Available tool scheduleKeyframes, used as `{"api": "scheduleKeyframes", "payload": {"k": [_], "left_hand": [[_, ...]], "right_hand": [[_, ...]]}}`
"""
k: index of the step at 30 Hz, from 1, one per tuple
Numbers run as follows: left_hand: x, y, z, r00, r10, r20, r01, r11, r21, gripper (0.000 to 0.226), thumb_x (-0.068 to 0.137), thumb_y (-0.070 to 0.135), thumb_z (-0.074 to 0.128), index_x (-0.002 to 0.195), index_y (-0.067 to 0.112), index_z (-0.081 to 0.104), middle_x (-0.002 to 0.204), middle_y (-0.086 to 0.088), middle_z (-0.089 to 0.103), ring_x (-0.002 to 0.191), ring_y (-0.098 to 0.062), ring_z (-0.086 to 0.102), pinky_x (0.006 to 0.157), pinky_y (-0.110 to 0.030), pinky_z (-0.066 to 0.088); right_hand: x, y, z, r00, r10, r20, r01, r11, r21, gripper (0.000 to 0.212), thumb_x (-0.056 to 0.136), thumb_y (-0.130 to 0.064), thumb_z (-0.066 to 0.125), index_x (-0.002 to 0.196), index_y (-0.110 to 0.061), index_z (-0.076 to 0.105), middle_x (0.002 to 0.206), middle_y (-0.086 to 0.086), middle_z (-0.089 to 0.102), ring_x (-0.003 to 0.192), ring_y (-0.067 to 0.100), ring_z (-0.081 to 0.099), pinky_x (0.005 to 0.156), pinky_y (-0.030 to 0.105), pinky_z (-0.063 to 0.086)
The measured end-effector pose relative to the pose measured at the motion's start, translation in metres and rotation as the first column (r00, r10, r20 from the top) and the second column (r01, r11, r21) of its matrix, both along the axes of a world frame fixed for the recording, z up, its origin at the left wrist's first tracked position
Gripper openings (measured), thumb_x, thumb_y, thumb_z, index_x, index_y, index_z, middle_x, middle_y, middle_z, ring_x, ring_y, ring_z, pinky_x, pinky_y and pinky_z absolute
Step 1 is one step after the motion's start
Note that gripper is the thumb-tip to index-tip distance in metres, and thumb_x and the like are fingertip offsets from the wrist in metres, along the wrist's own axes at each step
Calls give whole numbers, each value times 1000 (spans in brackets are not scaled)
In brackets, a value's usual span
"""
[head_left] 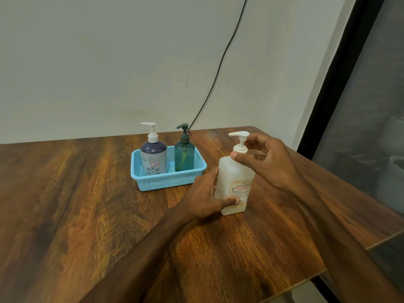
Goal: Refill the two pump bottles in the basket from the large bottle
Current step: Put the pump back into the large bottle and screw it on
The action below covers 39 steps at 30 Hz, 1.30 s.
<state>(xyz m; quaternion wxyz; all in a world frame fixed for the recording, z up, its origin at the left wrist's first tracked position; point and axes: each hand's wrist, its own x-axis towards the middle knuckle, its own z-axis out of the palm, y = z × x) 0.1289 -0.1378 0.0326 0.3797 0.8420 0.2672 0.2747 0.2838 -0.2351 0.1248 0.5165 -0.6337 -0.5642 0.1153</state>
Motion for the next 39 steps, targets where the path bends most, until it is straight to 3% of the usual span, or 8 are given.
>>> {"api": "scheduleKeyframes", "payload": {"k": [3,8,11,14,19,24,30,39], "left_hand": [[0,1,0,1000,-3,0,3,1000,-1,81,76,43,87,142,27,42,143,7,58,127,-11,59,88,-16,51],[-2,-1,0,1000,-13,17,12,1000,12,83,76,44,87,143,27,41,141,7,59,125,-10,60,86,-13,49],[-1,-1,0,1000,-19,16,18,1000,16,82,75,44,87,142,27,42,141,7,60,126,-11,60,93,-22,54],[-1,0,-1,1000,-20,12,20,1000,10,82,74,43,88,141,28,42,141,7,60,127,-12,60,99,-29,55],[-2,0,-1,1000,-18,18,18,1000,11,81,76,42,87,142,26,42,141,6,60,126,-10,60,95,-23,53],[-1,0,-2,1000,-18,11,18,1000,0,83,75,43,88,142,26,42,142,6,59,128,-13,59,101,-36,56],[0,0,-1,1000,-12,-2,12,1000,3,83,76,44,87,143,27,42,143,6,59,128,-12,58,100,-29,54],[-1,2,-1,1000,-12,-1,12,1000,0,83,76,42,87,143,26,42,143,5,58,128,-12,58,90,-18,49]], "right_hand": [[4,-2,0,996,84,-4,-84,996,-1,47,80,-18,79,125,-17,64,114,-6,71,104,9,67,92,37,56],[-11,6,-8,989,-143,35,141,988,68,51,65,-40,88,108,-21,67,94,-10,69,83,9,66,69,20,58],[-7,2,-5,999,-50,-1,50,999,0,58,72,-41,83,123,-25,62,110,-12,67,99,5,64,80,23,55],[-1,-6,1,996,76,-51,-75,997,19,49,82,-22,78,128,-20,62,116,-8,71,106,5,65,91,30,55],[-9,1,-5,996,-89,5,88,994,59,56,69,-34,87,118,-18,64,103,-8,69,92,10,66,77,24,58],[-3,-2,-1,998,52,-19,-52,998,23,41,86,-27,74,125,-20,65,115,-9,71,106,9,66,93,39,55],[-15,5,-12,990,-137,-14,138,985,99,44,68,-42,85,105,-23,71,88,-4,71,81,20,66,71,41,61],[0,-5,3,998,69,-6,-69,998,4,23,86,-25,74,109,-21,74,104,-8,74,95,11,70,89,41,57]]}}
